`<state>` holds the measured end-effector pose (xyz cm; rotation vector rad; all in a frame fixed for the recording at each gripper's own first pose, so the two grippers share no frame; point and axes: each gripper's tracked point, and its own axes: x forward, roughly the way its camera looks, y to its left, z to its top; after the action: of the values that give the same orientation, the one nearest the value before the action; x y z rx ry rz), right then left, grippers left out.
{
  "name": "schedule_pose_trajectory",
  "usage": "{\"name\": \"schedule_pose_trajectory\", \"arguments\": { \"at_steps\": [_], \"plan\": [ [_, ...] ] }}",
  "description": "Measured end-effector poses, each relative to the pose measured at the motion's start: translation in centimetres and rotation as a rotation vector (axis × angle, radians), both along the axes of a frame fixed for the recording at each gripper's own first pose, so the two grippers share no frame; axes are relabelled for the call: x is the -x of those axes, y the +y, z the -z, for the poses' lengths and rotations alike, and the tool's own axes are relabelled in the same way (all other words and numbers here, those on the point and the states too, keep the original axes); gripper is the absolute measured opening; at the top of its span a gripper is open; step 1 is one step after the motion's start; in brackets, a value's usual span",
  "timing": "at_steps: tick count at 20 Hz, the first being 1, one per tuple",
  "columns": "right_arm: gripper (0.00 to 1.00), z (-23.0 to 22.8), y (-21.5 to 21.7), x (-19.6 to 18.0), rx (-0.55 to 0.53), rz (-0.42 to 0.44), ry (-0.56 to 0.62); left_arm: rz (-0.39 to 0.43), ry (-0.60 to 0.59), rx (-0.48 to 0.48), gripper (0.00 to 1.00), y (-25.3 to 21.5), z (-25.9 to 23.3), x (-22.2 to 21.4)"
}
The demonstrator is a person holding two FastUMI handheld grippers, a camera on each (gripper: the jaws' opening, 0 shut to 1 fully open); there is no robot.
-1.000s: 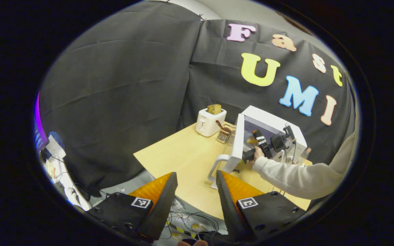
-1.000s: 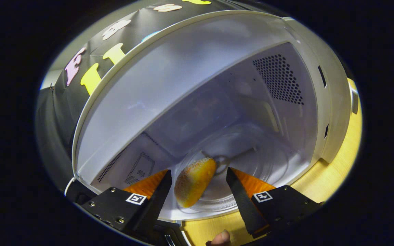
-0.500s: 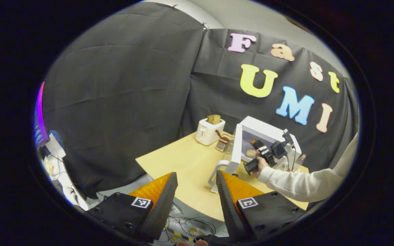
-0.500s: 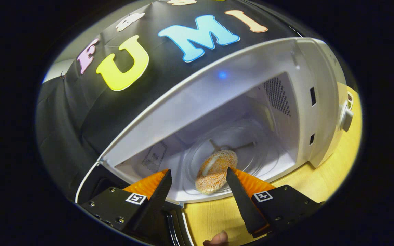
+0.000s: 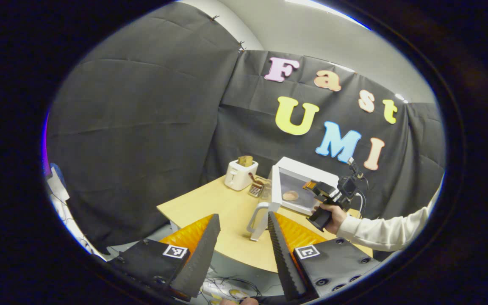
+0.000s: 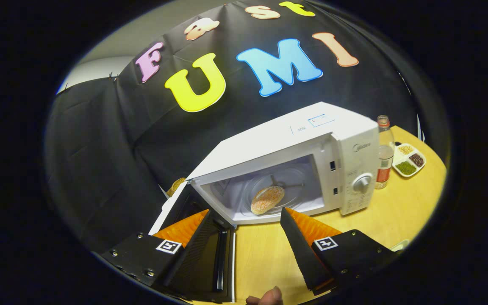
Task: Open the microwave oven with the left hand, put the food in, and close the microwave oven.
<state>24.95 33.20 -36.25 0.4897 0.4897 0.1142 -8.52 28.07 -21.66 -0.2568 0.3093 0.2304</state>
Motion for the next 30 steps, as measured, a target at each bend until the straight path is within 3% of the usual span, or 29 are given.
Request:
{"name": "schedule_pose_trajectory", "arguments": {
  "at_steps": [3,5,6,10,16,19,20,24,26,30],
  "plan": [
    [0.98,-3.1,-3.0,5.4,0.031,-0.04,-0.037,0.046,0.0,0.007,0.82,-0.4,0.9,-0.5],
    [0.98,-4.4,-4.4,8.6,0.066,-0.107,-0.051,0.048,-0.015,-0.017,0.73,-0.5,-0.1,-1.0],
    [0.98,-5.0,-5.4,10.0,0.095,-0.135,-0.057,0.04,-0.025,-0.031,0.84,-0.5,-0.5,-1.5],
    [0.98,-8.0,-8.0,15.5,0.158,-0.254,-0.09,0.009,0.007,-0.076,0.75,-1.0,1.1,-3.6],
    [0.98,-12.0,-12.6,19.6,0.236,-0.326,-0.192,0.012,0.075,-0.116,0.78,-3.5,3.7,-8.4],
    [0.98,-12.0,-14.1,20.7,0.231,-0.306,-0.18,0.017,0.108,-0.091,0.81,-3.8,5.5,-10.6],
    [0.98,-12.0,-14.5,20.7,0.233,-0.295,-0.178,0.027,0.118,-0.098,0.75,-3.3,6.3,-11.6],
    [0.98,-11.1,-16.1,20.9,0.27,-0.224,-0.12,0.06,0.2,-0.191,0.75,1.5,11.5,-16.1],
    [0.98,-10.8,-16.2,20.7,0.28,-0.185,-0.076,0.113,0.234,-0.178,0.86,2.9,14.6,-18.7],
    [0.98,-11.0,-16.6,18.6,0.311,-0.096,-0.026,0.236,0.33,-0.242,0.82,4.3,20.6,-23.2]
  ]
}}
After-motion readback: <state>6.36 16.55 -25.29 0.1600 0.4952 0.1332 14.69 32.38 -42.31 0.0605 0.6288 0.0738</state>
